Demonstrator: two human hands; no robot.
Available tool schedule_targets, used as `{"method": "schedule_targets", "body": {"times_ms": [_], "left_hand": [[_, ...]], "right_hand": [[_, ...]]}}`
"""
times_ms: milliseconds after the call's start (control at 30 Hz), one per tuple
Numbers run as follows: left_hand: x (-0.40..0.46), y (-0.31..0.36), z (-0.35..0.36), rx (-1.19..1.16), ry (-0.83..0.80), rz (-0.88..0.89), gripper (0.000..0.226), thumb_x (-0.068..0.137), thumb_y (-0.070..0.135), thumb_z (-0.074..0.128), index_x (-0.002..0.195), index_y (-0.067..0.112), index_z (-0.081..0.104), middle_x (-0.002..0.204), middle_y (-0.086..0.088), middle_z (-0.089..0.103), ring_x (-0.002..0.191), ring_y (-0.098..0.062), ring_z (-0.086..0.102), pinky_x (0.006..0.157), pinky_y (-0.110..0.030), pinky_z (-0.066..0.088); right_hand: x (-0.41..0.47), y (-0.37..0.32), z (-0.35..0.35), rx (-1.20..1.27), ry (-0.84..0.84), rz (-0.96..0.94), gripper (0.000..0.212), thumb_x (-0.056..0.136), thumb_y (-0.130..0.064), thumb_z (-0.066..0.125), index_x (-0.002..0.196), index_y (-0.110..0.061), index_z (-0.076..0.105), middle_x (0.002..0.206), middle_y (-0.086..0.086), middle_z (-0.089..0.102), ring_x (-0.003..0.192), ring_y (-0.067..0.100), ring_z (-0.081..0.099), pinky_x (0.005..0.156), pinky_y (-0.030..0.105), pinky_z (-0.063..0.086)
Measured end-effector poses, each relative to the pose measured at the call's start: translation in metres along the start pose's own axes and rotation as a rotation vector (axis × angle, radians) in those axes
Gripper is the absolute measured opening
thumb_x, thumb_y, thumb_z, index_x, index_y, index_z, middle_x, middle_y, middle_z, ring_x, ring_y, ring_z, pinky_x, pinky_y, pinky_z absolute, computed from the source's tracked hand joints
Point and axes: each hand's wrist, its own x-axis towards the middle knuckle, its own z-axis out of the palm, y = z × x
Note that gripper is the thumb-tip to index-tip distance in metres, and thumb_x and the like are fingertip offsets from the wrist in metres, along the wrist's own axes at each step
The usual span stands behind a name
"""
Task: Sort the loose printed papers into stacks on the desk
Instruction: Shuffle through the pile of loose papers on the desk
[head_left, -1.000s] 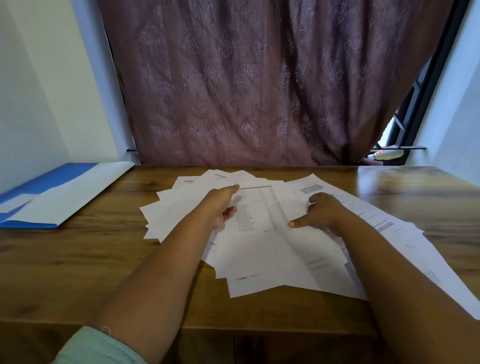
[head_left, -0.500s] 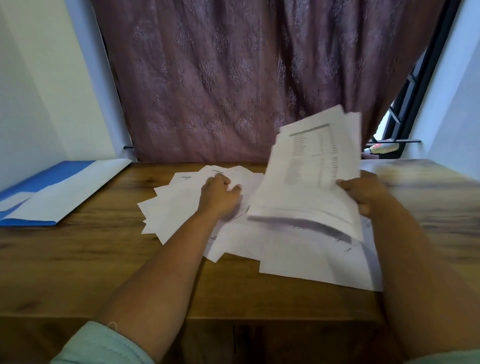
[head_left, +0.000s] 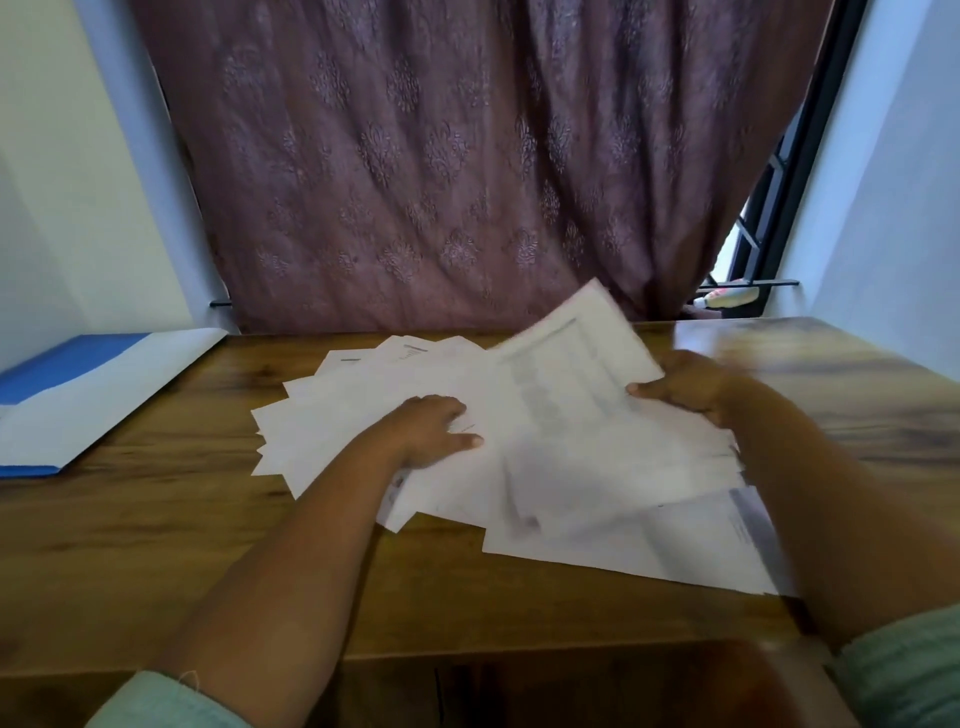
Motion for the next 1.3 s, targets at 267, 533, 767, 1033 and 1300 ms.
{"method": "schedule_targets", "body": {"times_ms": [267, 533, 767, 1033, 1300], "left_hand": [[0.002, -0.055, -0.025, 0.010, 0.130, -0.621, 0.131, 0.053, 0.090, 0.060, 0.153, 0.016, 0.018, 0.163, -0.016, 0.007, 0.149, -0.041, 0.004, 0.115, -0.064, 0.004], [0.011, -0.045, -0.014, 0.175, 0.056, -0.390, 0.108, 0.066, 0.090, 0.046, 0.147, 0.020, 0.032, 0.159, -0.015, 0.024, 0.147, -0.039, 0.017, 0.116, -0.065, 0.008], [0.015, 0.025, 0.025, 0.201, 0.014, -0.062, 0.101, 0.074, 0.087, 0.041, 0.150, 0.021, 0.028, 0.159, -0.007, 0.024, 0.145, -0.033, 0.023, 0.114, -0.052, 0.028], [0.023, 0.023, 0.032, 0.204, 0.040, -0.072, 0.102, 0.074, 0.087, 0.040, 0.152, 0.026, 0.017, 0.161, -0.005, 0.017, 0.146, -0.032, 0.019, 0.115, -0.051, 0.024], [0.022, 0.019, 0.036, 0.171, 0.056, -0.096, 0.115, 0.071, 0.090, 0.035, 0.156, 0.020, 0.001, 0.163, -0.006, 0.009, 0.148, -0.032, 0.014, 0.117, -0.051, 0.019]], "right_hand": [[0.023, -0.017, 0.029, -0.607, -0.066, -0.143, 0.062, 0.084, -0.032, 0.075, 0.139, -0.018, 0.051, 0.140, -0.004, 0.050, 0.126, 0.022, 0.050, 0.110, 0.035, 0.037], [0.026, 0.004, 0.012, -0.968, 0.163, 0.201, 0.064, 0.088, -0.057, 0.055, 0.128, -0.007, 0.051, 0.127, 0.016, 0.055, 0.121, 0.034, 0.047, 0.103, 0.043, 0.040], [0.019, -0.004, 0.000, -0.769, 0.136, 0.320, 0.106, 0.058, -0.077, 0.071, 0.135, -0.008, 0.048, 0.129, 0.011, 0.057, 0.108, 0.027, 0.054, 0.088, 0.034, 0.043], [0.014, 0.006, 0.003, -0.604, 0.210, 0.041, 0.095, 0.065, -0.048, 0.086, 0.142, -0.015, 0.040, 0.139, 0.009, 0.051, 0.125, 0.029, 0.050, 0.097, 0.037, 0.043], [0.006, -0.003, -0.015, -0.602, 0.439, -0.143, 0.049, 0.090, -0.024, 0.065, 0.137, -0.026, 0.052, 0.127, 0.008, 0.062, 0.112, 0.029, 0.057, 0.093, 0.034, 0.043]]}}
